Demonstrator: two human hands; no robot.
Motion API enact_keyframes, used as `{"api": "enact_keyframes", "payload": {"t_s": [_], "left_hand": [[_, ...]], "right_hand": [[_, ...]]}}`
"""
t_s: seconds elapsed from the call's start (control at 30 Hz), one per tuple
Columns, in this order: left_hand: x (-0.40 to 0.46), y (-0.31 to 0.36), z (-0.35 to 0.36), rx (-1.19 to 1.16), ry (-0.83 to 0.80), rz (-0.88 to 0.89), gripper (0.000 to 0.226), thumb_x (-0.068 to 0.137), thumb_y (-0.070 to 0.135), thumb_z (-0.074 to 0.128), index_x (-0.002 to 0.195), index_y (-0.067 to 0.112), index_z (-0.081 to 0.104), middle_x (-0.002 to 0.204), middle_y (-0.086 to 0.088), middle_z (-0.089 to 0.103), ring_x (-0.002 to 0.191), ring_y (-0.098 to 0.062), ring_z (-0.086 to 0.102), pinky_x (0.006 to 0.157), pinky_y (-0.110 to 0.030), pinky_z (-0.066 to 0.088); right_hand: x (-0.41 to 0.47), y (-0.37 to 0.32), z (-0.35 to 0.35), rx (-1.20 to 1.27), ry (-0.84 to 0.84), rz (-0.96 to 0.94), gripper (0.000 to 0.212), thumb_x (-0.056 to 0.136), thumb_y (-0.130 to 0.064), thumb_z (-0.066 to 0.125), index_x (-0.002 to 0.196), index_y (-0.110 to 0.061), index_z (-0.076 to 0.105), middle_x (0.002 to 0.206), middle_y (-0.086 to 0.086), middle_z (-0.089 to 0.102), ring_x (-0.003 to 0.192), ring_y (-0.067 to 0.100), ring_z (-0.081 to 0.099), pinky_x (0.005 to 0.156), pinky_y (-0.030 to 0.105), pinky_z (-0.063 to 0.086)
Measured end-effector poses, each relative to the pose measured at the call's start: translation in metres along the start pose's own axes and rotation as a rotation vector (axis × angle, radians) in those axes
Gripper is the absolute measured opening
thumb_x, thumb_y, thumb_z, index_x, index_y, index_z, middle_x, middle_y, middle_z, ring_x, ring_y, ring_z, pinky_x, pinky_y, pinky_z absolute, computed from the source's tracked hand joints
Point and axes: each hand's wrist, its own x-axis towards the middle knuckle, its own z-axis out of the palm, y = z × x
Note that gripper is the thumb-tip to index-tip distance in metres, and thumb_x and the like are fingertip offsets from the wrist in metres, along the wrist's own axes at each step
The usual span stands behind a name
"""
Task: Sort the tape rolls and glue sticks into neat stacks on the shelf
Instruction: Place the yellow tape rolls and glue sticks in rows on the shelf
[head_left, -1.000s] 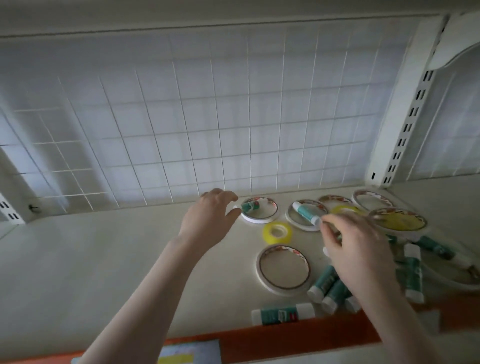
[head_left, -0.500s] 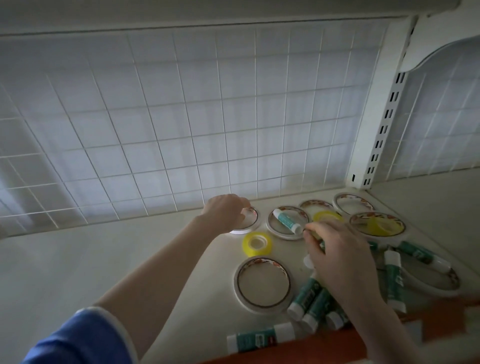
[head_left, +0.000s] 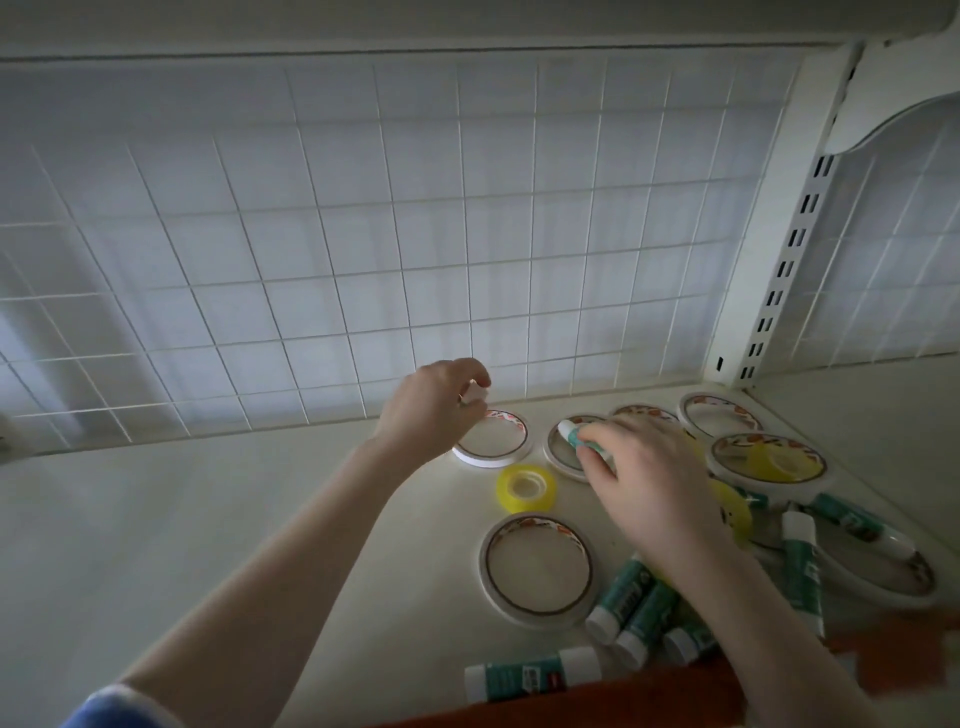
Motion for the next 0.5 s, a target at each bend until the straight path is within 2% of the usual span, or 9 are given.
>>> {"api": "enact_keyframes", "payload": {"t_s": [0.07,0.13,0.23,0.3,0.4,0.5], "left_hand": [[-0.012,-0.009,-0.013,-0.054,0.083,-0.042,0.014,0.084,0.024,0.059,0.097,0.026,0.063,0.087,0.007,0.064,0.080,-0.015,0.060,0.070,-0.029,0.047],[-0.025,-0.019,-0.025,-0.078,0.142,-0.073,0.013,0.083,0.022,0.062,0.095,0.025,0.064,0.085,0.008,0.064,0.078,-0.015,0.060,0.070,-0.029,0.049],[-0.044,-0.034,-0.039,-0.097,0.201,-0.134,0.011,0.081,0.019,0.064,0.091,0.024,0.063,0.081,0.008,0.065,0.076,-0.015,0.061,0.069,-0.030,0.050],[-0.055,-0.043,-0.045,-0.119,0.223,-0.180,0.011,0.081,0.018,0.065,0.090,0.024,0.063,0.079,0.009,0.064,0.074,-0.011,0.061,0.069,-0.028,0.049],[-0.070,-0.053,-0.052,-0.135,0.259,-0.219,0.010,0.082,0.019,0.065,0.090,0.024,0.063,0.078,0.010,0.063,0.071,-0.006,0.061,0.068,-0.025,0.048],[-0.083,-0.060,-0.057,-0.136,0.288,-0.262,0.010,0.082,0.020,0.066,0.090,0.026,0.063,0.075,0.012,0.063,0.070,-0.001,0.060,0.066,-0.023,0.047]], "right_hand": [[0.011,-0.005,0.005,0.010,-0.065,-0.040,0.007,0.083,-0.018,0.066,0.086,-0.013,0.071,0.080,0.002,0.068,0.074,0.024,0.061,0.065,0.030,0.044],[0.021,-0.010,0.015,0.017,-0.154,-0.077,0.018,0.091,-0.025,0.053,0.093,-0.016,0.068,0.090,0.000,0.067,0.087,0.022,0.058,0.073,0.030,0.041],[0.036,-0.020,0.028,0.013,-0.268,-0.125,0.023,0.092,-0.027,0.047,0.101,-0.017,0.066,0.100,0.000,0.066,0.098,0.022,0.056,0.079,0.032,0.042],[0.043,-0.028,0.038,-0.015,-0.342,-0.171,0.023,0.092,-0.027,0.046,0.098,-0.015,0.065,0.103,0.003,0.066,0.101,0.024,0.056,0.079,0.032,0.042],[0.049,-0.039,0.050,-0.061,-0.413,-0.237,0.019,0.092,-0.026,0.046,0.081,-0.015,0.056,0.097,0.009,0.066,0.097,0.028,0.058,0.070,0.033,0.036],[0.052,-0.044,0.059,-0.161,-0.463,-0.289,0.019,0.093,-0.027,0.045,0.082,-0.015,0.056,0.098,0.010,0.065,0.097,0.029,0.059,0.070,0.033,0.038]]}}
